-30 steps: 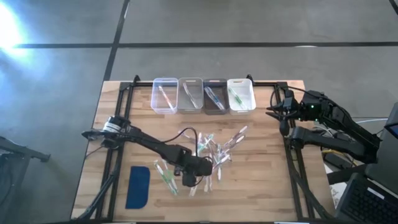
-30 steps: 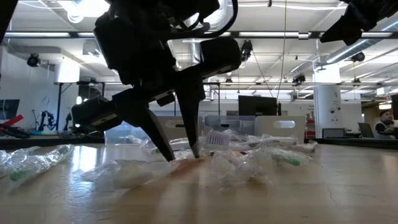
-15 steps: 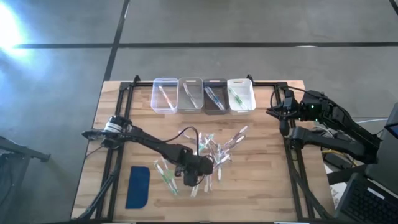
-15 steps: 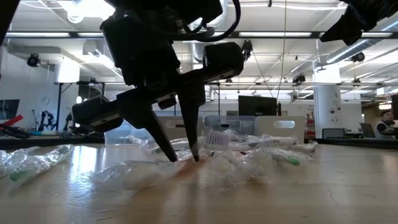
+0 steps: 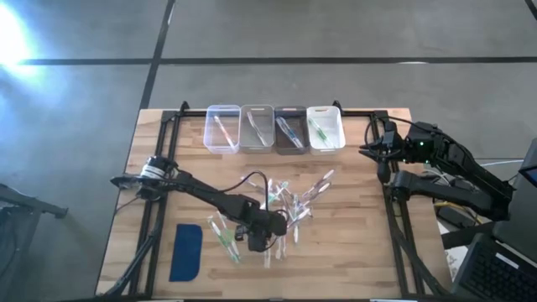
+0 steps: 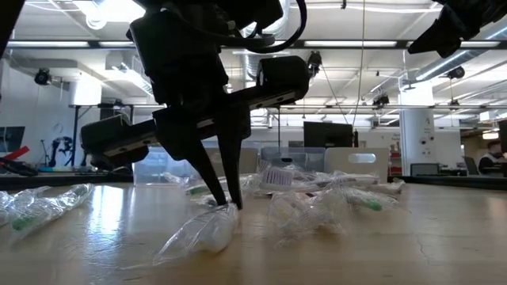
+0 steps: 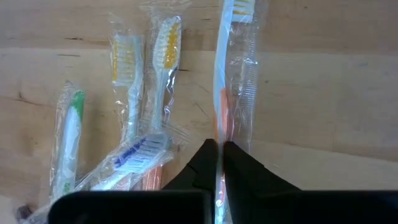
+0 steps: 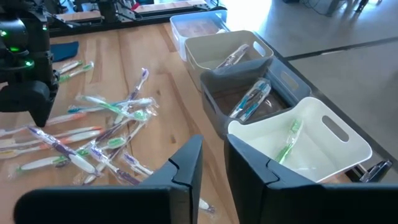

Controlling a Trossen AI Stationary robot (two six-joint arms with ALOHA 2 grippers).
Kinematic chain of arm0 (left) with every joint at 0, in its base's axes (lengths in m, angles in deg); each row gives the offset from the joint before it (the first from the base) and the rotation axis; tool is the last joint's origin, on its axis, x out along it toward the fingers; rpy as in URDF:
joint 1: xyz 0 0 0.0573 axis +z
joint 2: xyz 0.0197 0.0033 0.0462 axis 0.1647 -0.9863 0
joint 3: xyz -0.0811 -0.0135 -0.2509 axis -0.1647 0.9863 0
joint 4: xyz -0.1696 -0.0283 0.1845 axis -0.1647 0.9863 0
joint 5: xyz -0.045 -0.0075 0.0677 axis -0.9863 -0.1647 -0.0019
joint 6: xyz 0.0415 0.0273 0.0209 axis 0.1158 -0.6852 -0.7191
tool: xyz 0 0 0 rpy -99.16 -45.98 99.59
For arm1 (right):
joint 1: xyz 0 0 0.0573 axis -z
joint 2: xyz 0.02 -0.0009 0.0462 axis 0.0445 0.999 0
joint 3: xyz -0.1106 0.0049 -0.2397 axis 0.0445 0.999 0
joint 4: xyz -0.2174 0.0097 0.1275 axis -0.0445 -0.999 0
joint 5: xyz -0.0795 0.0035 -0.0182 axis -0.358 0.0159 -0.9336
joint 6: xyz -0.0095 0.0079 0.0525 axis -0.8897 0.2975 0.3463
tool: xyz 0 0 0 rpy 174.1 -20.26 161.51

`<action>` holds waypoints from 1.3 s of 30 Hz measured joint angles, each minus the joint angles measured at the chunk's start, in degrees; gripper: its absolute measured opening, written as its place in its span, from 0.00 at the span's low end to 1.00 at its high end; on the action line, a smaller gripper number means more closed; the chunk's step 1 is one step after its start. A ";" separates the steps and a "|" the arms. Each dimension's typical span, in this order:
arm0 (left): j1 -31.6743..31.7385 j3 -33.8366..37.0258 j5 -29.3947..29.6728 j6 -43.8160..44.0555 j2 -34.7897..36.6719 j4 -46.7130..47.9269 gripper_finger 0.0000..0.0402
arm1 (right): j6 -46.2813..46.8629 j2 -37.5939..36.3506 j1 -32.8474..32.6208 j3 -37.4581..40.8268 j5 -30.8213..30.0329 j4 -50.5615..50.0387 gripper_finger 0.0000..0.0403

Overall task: Pick & Place Toothbrushes
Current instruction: Put the orange toothbrush into the white transparent bin

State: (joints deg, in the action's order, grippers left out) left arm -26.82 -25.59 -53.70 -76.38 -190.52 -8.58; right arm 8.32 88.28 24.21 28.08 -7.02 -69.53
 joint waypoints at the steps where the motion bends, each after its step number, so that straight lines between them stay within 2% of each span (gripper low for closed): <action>1: 0.00 0.01 -0.04 -0.01 0.50 0.02 0.05 | 0.00 -0.01 -0.01 0.00 0.00 0.00 0.18; 13: -0.04 0.29 0.60 0.22 5.61 0.74 0.05 | 0.00 0.00 -0.02 0.00 0.01 0.02 0.26; 22: -0.02 0.35 2.05 0.90 13.79 1.43 0.05 | 0.00 -0.01 0.00 0.00 0.01 0.00 0.32; 30: 1.26 0.24 1.78 8.01 20.70 -0.80 0.05 | 0.00 0.00 0.00 0.00 -0.01 0.00 0.37; 39: 5.03 -1.19 1.76 18.10 25.63 -8.18 0.05 | 0.00 0.00 -0.02 0.00 0.01 0.00 0.42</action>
State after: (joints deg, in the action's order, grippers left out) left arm -21.79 -26.78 -51.94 -58.29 -164.89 -16.76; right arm 8.32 88.28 24.20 28.08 -7.01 -69.53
